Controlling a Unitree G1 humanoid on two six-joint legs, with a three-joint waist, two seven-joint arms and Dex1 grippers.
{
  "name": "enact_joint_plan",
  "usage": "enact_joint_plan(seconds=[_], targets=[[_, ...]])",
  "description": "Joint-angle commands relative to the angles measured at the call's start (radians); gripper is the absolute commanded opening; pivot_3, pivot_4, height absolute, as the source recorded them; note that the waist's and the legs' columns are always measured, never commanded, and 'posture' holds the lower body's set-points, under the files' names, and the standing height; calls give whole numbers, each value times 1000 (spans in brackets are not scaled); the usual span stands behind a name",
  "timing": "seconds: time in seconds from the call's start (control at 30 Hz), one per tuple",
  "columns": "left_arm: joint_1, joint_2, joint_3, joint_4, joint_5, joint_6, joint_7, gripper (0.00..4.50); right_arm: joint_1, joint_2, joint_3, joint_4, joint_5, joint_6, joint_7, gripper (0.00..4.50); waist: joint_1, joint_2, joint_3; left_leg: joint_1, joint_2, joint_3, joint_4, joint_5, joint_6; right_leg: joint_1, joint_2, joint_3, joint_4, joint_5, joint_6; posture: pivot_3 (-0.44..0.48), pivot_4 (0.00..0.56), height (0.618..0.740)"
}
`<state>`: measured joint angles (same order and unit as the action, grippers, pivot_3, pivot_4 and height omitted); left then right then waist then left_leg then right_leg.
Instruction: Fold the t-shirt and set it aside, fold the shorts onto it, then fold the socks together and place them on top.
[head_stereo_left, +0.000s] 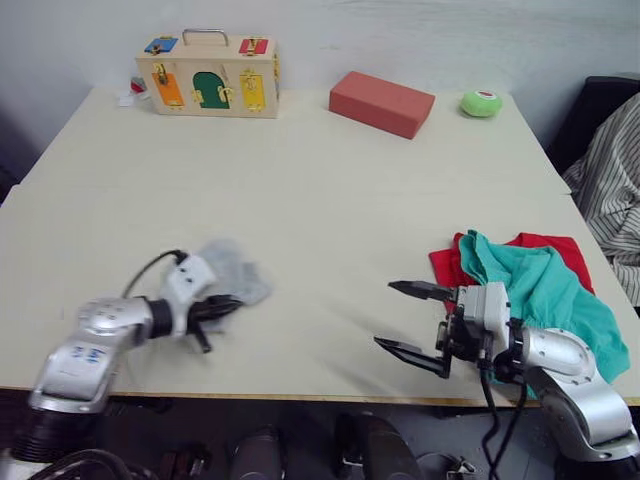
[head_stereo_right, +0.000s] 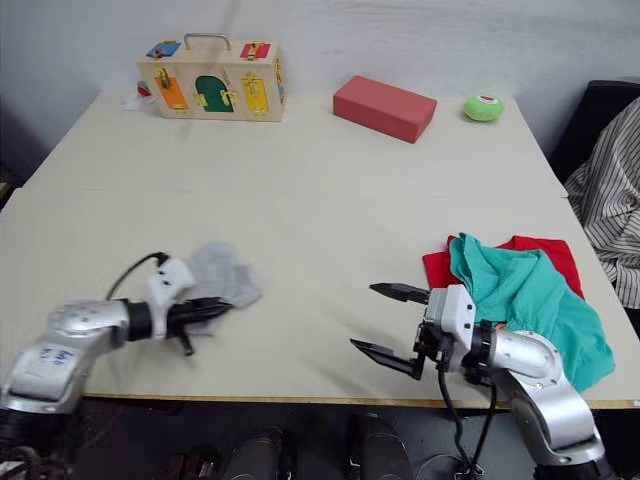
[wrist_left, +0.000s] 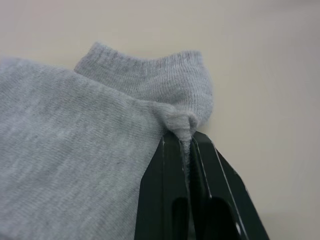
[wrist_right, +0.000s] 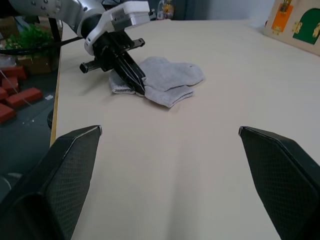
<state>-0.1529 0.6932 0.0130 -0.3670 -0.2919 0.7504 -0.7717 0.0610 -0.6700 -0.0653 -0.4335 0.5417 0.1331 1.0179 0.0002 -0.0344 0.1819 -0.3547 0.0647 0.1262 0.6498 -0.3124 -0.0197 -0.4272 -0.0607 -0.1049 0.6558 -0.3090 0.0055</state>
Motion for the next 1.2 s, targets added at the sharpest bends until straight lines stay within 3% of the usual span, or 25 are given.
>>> enact_joint_plan(seconds=[0.03, 0.23, 0.4, 0.53, 0.67, 0.77, 0.83, 1.0, 1.2], targets=[[-26, -72, -98, -104, -32, 88, 49, 6, 26, -25, -53, -39, 39, 11, 15, 4500, -1, 0, 0, 0, 0, 0, 0, 0, 0, 0, 0, 0, 0, 0, 0, 0, 150, 740], [-39, -169, -183, -123, -23, 134, 126, 6, 52, -38, -59, -52, 44, 34, 9, 4500, -1, 0, 0, 1, 0, 0, 0, 1, -1, 0, 1, 1, 0, 0, 0, 0, 150, 740], [-40, -186, -195, -135, -51, 147, 119, 1384, 79, -42, -66, -69, 50, 52, 7, 4500, 2, 0, 0, 0, 0, -1, 0, 1, -1, 1, 1, 1, -1, 0, 1, 0, 150, 740], [-35, -183, -127, -156, -135, 141, 75, 2634, 100, -39, -85, -87, 67, 79, -13, 4500, 3, 0, 0, 0, 0, -2, 0, 1, -1, 1, 1, 1, -1, -1, 1, 0, 150, 740], [-13, -119, -17, -139, -237, 18, -91, 3874, 117, -34, -86, -116, 107, 140, -36, 4500, -2, 0, 0, 0, 0, -2, 0, 1, -1, 1, 2, 1, -1, -1, 1, 0, 150, 740], [-44, -61, 191, -40, -386, 17, -189, 3874, 86, -24, -31, -134, 85, 180, -69, 4500, -4, 1, 1, 0, 1, -2, -1, 2, -3, 1, 3, 1, -1, -1, 1, 0, 150, 740], [-74, -9, 234, 50, -369, -29, -219, 3874, 50, -16, 22, -133, 36, 184, -87, 4500, -4, 1, 1, 0, 1, -3, 0, 3, -4, 0, 4, 0, -1, -1, 1, 0, 150, 740], [-179, 133, 83, 405, -49, -426, -308, 3874, -94, 69, 208, -42, -132, 200, -179, 4500, -1, 2, 1, 0, 0, -3, -2, 3, -3, 0, 4, 0, -2, -1, 1, 0, 150, 740], [-350, 68, -21, 737, 71, -663, -366, 3874, -222, 154, 370, 128, -321, 131, -214, 4500, 1, 1, 1, -9, 0, -3, 4, 3, -4, -4, 1, -3, -3, -1, 1, 0, 150, 740]])
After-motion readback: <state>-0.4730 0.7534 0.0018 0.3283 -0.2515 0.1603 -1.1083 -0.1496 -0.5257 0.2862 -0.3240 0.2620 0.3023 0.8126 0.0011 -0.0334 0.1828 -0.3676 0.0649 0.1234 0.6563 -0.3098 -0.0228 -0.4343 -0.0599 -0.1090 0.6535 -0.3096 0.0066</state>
